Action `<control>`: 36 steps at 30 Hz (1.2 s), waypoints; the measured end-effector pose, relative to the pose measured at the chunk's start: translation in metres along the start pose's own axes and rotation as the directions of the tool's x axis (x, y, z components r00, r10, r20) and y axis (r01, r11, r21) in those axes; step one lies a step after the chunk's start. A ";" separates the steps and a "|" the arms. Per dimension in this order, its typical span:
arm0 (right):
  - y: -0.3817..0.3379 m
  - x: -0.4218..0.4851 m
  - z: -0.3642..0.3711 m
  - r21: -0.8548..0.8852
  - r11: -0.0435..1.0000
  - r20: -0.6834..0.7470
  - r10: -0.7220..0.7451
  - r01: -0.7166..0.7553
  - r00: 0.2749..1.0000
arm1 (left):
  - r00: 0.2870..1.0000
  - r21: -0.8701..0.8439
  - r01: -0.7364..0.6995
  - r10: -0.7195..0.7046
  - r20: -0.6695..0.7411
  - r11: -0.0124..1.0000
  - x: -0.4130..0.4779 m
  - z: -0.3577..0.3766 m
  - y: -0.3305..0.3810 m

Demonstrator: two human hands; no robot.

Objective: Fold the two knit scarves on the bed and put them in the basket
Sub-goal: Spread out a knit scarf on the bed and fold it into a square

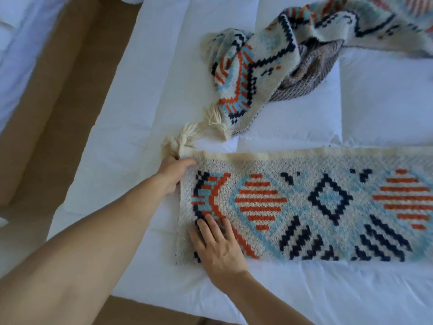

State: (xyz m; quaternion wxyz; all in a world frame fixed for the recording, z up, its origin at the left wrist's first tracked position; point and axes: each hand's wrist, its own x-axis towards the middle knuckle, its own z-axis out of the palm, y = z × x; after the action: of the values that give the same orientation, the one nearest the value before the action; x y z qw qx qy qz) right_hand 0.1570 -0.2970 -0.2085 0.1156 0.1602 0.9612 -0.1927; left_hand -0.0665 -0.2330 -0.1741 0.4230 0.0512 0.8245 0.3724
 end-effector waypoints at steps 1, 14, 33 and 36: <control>-0.003 0.004 0.001 0.006 1.000 0.001 0.024 -0.024 1.000 | 1.000 -0.003 -0.015 0.015 0.006 1.000 0.003 -0.002 0.004; 0.005 -0.043 -0.068 0.652 0.752 -0.438 0.482 -0.101 0.759 | 0.978 -0.040 -0.042 0.050 0.205 0.998 -0.026 -0.007 0.095; 0.139 -0.200 -0.109 0.979 -0.082 0.063 0.992 0.187 0.105 | 0.811 0.087 -0.036 -0.022 0.584 0.996 -0.140 0.250 0.218; 0.170 -0.227 -0.102 0.988 -0.085 0.082 0.996 0.127 0.026 | 0.792 0.112 -0.074 -0.010 0.611 0.991 -0.154 0.300 0.221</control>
State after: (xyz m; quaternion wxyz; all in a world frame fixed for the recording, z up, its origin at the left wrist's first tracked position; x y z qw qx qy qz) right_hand 0.4103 -0.1663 -0.1092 -0.4289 0.6972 0.3071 -0.4854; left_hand 0.2012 0.0360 -0.0369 0.6556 0.2098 0.6656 0.2884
